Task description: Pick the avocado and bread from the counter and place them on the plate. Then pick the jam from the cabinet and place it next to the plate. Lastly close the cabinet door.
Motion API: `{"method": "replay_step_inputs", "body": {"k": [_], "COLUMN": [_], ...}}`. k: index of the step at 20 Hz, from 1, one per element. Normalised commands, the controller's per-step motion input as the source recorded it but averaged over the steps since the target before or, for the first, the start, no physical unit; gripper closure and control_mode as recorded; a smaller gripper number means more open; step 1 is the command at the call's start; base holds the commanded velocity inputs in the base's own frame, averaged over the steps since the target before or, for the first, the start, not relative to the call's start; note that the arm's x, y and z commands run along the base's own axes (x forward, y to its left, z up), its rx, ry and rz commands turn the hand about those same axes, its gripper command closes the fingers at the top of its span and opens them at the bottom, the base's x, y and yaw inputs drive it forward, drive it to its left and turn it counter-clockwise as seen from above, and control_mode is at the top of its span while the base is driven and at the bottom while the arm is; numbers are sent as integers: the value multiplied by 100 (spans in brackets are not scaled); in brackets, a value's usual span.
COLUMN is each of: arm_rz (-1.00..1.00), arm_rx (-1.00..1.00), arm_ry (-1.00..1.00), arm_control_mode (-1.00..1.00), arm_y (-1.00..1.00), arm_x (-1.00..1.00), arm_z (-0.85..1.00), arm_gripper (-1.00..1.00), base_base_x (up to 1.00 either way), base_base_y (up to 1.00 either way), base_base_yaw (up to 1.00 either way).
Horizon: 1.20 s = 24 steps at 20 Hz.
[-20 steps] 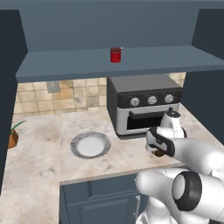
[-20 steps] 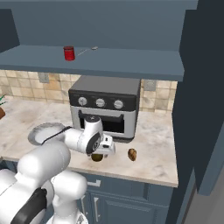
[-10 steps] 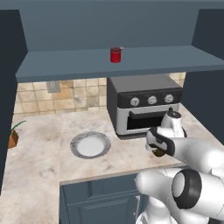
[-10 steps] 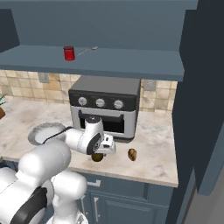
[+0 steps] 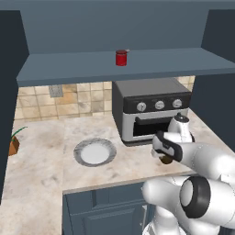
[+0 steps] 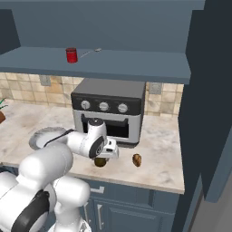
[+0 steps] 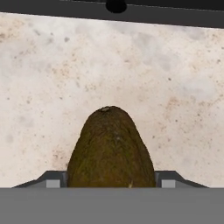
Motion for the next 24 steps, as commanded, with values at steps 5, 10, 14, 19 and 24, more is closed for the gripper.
{"method": "replay_step_inputs", "body": {"k": [5,10,14,19,24], "arm_rz": [3,6,8,9,13], "arm_rx": [2,0,-8,-16,-17], "arm_ry": [-14,-5,2,8,1], "arm_control_mode": [-100,-100,-100,-100,-100], "arm_y": [29,39,52,63,68], "arm_x": [-24,-29,-25,-15,-8], "arm_z": [28,30,28,21,11], "arm_gripper": [100,100,100,100,100], "base_base_x": [0,0,0,0,0], "base_base_y": [0,0,0,0,0], "base_base_yaw": [0,0,0,0,0]}}
